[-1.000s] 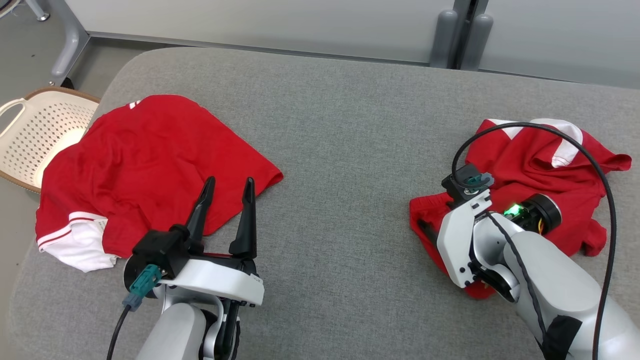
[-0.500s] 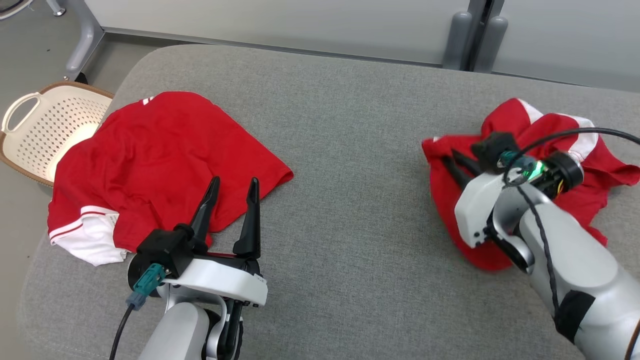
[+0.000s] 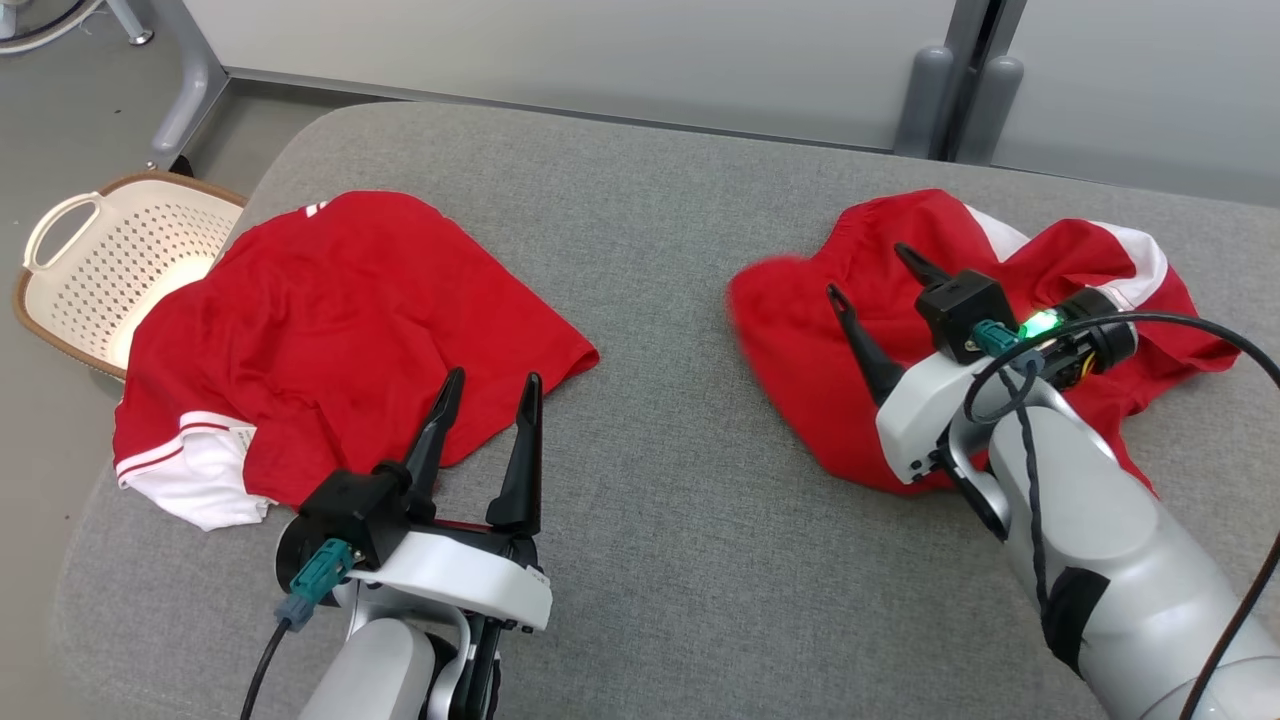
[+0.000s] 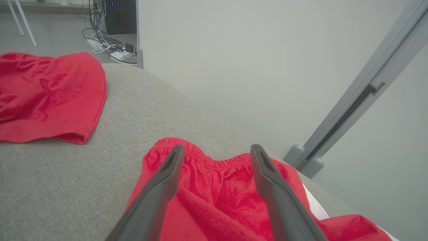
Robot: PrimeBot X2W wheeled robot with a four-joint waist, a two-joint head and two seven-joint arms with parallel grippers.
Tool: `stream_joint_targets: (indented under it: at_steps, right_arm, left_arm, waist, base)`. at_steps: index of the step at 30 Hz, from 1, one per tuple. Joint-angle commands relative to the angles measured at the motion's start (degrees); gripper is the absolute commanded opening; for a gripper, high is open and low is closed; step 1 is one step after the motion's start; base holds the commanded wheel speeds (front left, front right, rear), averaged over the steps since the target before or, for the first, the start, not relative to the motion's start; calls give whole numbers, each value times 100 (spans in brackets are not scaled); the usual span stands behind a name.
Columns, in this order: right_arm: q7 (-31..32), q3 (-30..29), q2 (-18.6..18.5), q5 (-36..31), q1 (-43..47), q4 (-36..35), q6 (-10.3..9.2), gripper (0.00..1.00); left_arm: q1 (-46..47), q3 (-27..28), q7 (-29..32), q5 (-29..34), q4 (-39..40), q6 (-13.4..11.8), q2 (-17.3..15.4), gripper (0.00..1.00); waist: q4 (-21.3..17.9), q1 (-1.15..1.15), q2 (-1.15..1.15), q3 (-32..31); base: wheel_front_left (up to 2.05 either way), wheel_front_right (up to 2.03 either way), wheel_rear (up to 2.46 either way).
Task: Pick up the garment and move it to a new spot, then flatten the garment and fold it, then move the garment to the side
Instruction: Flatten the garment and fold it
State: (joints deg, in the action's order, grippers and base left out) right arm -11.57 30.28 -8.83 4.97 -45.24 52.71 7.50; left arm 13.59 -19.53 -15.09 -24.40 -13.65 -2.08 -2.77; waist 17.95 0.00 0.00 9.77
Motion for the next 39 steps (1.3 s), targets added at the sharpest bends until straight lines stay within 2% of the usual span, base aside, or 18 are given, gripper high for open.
stream_joint_targets:
  at_steps: [1,5,11,19,23,26,33,39]
  right_arm:
    - [-21,-30,91,83,20,94,-2,100]
    - [-204,-110,112,228,78,216,-2,100]
    - [-362,-425,-36,419,408,-238,-2,100]
    - [-370,-1270,-488,421,1960,-2345,-2,100]
    - [-371,-1884,-408,425,3166,-3400,-3,100]
    - [-371,-2033,-340,365,3686,-3769,-2,100]
    - [-370,-2185,-210,189,4037,-3785,-2,100]
    - [-351,-2132,-272,47,3798,-2956,-2,100]
  left_arm:
    - [-39,26,-11,-10,-18,-16,-21,100]
    - [-155,123,-11,59,-52,-5,-18,100]
    - [-212,268,-11,80,-7,22,-18,100]
    - [-280,434,-11,159,120,83,-22,100]
    - [-375,440,-11,202,160,123,-21,100]
    - [-399,463,-11,233,146,133,-21,100]
    - [-357,478,-11,265,124,158,-22,100]
    - [-237,415,-11,253,89,177,-21,100]
  waist:
    - [-32,0,0,-28]
    - [-185,0,0,-125]
    - [-465,0,0,-289]
    - [-941,0,0,-426]
    - [-1189,0,0,-465]
    - [-1319,0,0,-447]
    - [-1455,0,0,-371]
    - [-1332,0,0,-232]
  base:
    - [0,0,0]
    - [0,0,0]
    - [0,0,0]
    - [0,0,0]
    - [0,0,0]
    - [0,0,0]
    - [0,0,0]
    - [0,0,0]
